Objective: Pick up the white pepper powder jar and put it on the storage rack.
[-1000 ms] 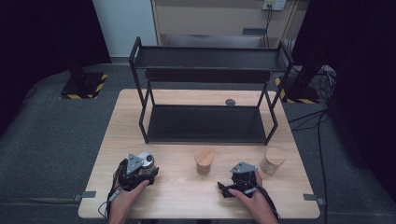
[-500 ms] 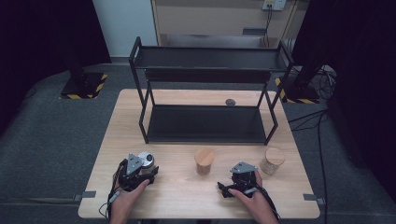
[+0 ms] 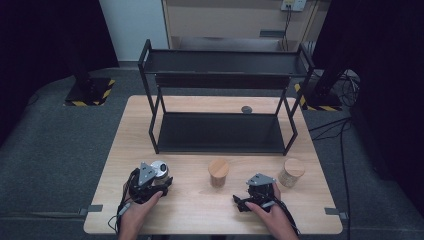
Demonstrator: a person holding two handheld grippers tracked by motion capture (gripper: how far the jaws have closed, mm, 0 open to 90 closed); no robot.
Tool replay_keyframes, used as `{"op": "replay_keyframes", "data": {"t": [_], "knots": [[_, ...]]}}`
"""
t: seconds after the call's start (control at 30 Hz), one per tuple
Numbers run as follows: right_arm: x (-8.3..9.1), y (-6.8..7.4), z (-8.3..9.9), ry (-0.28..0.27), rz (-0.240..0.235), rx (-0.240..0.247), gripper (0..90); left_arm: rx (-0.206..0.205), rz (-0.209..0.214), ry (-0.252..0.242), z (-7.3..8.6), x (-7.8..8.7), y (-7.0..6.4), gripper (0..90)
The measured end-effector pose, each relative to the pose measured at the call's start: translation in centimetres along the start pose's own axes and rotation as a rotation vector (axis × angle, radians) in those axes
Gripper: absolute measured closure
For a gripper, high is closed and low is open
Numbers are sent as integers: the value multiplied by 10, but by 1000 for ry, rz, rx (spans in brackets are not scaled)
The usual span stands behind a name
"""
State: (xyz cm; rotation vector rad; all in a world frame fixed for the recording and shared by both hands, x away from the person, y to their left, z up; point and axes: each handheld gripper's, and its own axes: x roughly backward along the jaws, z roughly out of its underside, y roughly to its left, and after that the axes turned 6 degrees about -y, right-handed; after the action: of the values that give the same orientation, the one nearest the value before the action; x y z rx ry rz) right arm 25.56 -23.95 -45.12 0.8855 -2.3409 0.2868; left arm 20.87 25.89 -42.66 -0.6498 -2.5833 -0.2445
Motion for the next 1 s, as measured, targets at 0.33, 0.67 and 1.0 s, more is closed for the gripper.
{"op": "replay_keyframes", "data": {"t": [0.33, 0.67, 1.0], "knots": [[0, 0, 0, 1, 0, 0, 4, 2, 14, -11, -5, -1, 1, 288], [0, 0, 0, 1, 0, 0, 4, -15, 46, -21, -15, -6, 4, 287], [0, 0, 0, 1, 0, 0, 4, -35, 70, -26, -26, -22, 5, 287]]}}
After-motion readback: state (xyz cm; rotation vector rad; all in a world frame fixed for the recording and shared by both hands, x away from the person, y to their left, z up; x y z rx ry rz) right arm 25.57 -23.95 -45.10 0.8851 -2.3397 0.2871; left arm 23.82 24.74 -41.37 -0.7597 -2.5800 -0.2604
